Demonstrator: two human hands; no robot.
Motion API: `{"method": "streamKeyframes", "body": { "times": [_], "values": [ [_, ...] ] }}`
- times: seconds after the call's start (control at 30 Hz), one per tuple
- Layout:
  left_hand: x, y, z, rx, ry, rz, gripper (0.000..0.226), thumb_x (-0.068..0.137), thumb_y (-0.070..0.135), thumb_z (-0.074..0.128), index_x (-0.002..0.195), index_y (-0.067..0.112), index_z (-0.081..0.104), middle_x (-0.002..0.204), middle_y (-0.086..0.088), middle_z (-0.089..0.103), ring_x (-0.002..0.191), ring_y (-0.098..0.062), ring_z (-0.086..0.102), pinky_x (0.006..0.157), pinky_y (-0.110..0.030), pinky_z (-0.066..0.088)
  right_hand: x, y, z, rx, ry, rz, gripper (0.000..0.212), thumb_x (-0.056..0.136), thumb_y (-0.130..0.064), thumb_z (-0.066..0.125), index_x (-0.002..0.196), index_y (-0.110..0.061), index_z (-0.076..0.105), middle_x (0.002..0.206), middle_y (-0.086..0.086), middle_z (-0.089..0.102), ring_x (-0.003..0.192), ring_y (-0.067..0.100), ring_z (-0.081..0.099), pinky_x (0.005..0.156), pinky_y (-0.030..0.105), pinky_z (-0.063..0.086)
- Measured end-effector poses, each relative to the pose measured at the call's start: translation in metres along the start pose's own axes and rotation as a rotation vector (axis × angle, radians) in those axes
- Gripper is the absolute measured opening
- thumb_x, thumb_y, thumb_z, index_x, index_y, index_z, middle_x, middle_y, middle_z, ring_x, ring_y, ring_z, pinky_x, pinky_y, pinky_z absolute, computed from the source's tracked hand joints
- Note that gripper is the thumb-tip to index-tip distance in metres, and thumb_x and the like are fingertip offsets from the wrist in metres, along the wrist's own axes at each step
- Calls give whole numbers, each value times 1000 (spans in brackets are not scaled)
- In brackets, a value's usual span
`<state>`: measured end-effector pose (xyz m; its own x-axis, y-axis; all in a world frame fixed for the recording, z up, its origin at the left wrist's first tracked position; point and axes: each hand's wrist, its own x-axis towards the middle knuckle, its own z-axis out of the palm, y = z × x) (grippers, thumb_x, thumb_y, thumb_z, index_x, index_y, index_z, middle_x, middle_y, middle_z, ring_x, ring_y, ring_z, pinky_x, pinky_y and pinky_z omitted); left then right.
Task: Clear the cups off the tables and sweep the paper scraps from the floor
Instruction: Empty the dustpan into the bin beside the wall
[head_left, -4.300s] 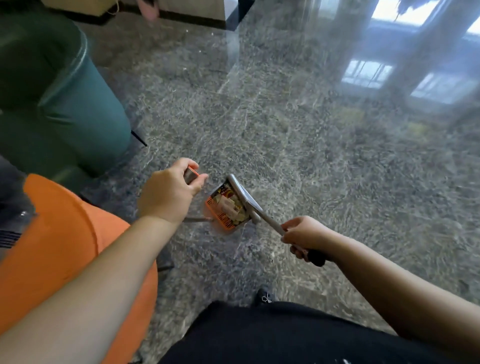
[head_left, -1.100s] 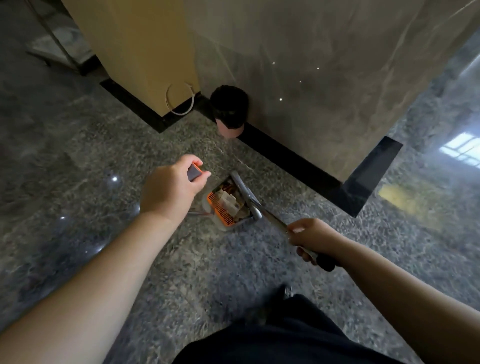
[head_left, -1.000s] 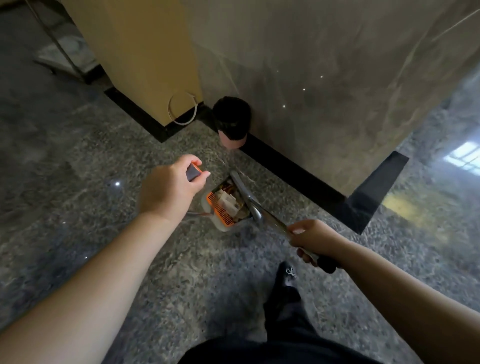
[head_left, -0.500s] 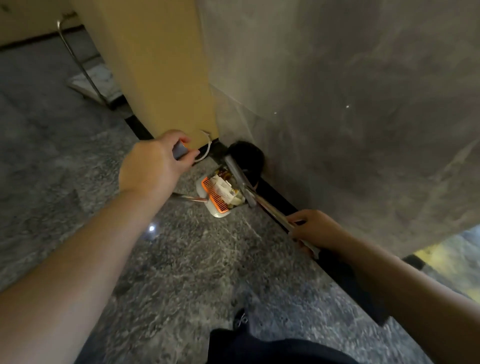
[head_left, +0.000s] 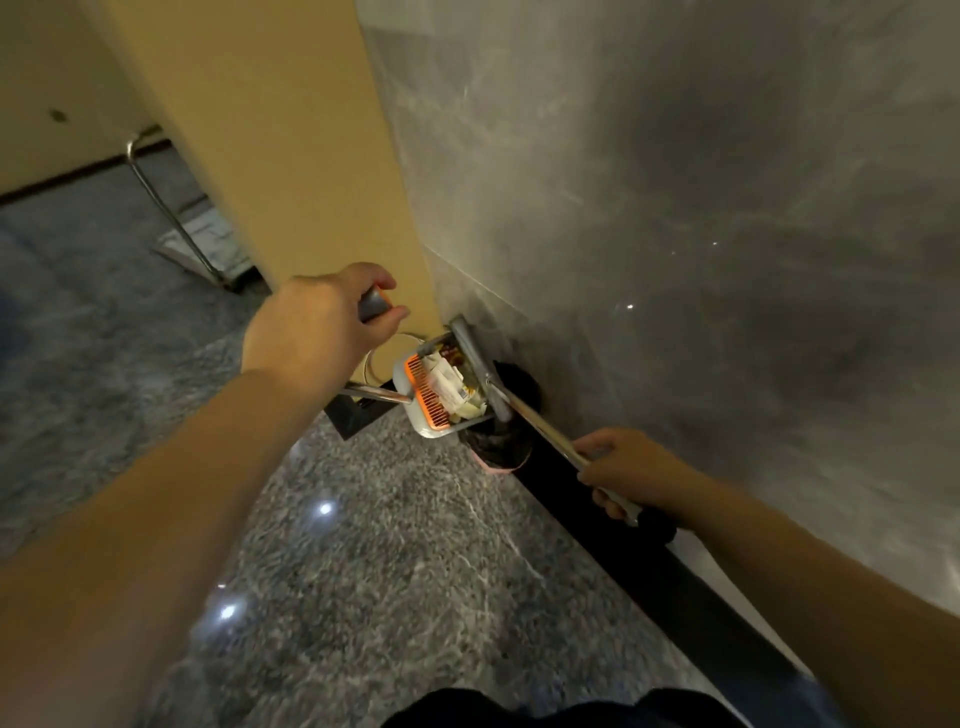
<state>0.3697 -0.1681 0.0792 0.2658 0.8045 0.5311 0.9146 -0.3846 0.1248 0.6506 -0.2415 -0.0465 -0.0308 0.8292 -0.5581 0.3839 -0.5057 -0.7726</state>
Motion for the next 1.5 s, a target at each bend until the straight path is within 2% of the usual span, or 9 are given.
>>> {"method": "streamKeyframes", "body": {
  "times": [0.3, 0.43, 0.6, 0.8, 0.97, 1.13, 1.23, 1.33, 1.5],
  "values": [
    [55, 44, 52, 61, -59, -29, 32, 84, 35, 75, 108, 16, 70, 76, -6, 71, 68, -31, 67, 52, -28, 48, 61, -7, -80, 19, -91, 6, 37, 89, 6, 54, 124, -4, 54, 60, 15, 55, 30, 13, 47, 33, 17, 37],
    [65, 77, 74, 100, -87, -64, 31, 84, 34, 75, 109, 16, 70, 77, -4, 71, 66, -29, 66, 49, -13, 28, 76, 1, -120, -55, -137, 4, 34, 89, 5, 53, 122, -3, 54, 60, 16, 54, 34, 16, 47, 33, 17, 35],
    [84, 119, 98, 122, -176, -151, 36, 89, 40, 67, 120, 23, 64, 95, -6, 72, 81, -30, 67, 60, -31, 51, 95, 13, -167, -61, -181, -18, 37, 89, 6, 51, 124, -3, 53, 60, 17, 54, 31, 14, 47, 33, 17, 37],
    [111, 147, 112, 175, -299, -239, 40, 87, 44, 67, 118, 20, 64, 98, -9, 72, 84, -28, 66, 70, -40, 58, 103, 24, -200, -63, -243, -24, 38, 90, 3, 51, 127, -4, 50, 62, 15, 55, 37, 15, 49, 35, 19, 39],
    [130, 158, 122, 186, -385, -217, 35, 88, 46, 65, 115, 23, 64, 94, -5, 71, 78, -22, 64, 68, -39, 58, 115, 26, -213, -46, -259, -21, 37, 91, 0, 52, 127, -6, 50, 64, 13, 57, 39, 14, 50, 36, 19, 39],
    [136, 160, 130, 290, -485, -169, 41, 90, 52, 59, 119, 24, 60, 91, -2, 71, 70, -17, 57, 65, -32, 54, 124, 24, -204, 7, -267, -16, 29, 89, 4, 53, 118, 9, 53, 60, 16, 52, 39, 17, 50, 38, 20, 39],
    [140, 159, 135, 328, -483, -156, 38, 92, 49, 58, 117, 22, 60, 91, -4, 69, 73, -18, 57, 59, -29, 46, 127, 23, -199, 23, -254, -33, 41, 87, 7, 52, 122, 22, 36, 70, 20, 47, 38, 18, 49, 39, 22, 40],
    [148, 165, 139, 359, -471, -101, 34, 93, 47, 58, 114, 21, 60, 90, -4, 67, 72, -19, 55, 57, -26, 38, 130, 20, -202, 65, -234, -27, 46, 87, 7, 51, 128, 19, 32, 77, 20, 47, 40, 19, 50, 43, 26, 38],
    [157, 181, 143, 428, -460, 9, 32, 94, 47, 54, 109, 19, 59, 83, -4, 64, 67, -20, 50, 48, -21, 25, 124, 26, -209, 84, -236, 12, 33, 90, 6, 50, 121, 15, 44, 66, 17, 49, 45, 21, 47, 34, 19, 36]
  ]
}}
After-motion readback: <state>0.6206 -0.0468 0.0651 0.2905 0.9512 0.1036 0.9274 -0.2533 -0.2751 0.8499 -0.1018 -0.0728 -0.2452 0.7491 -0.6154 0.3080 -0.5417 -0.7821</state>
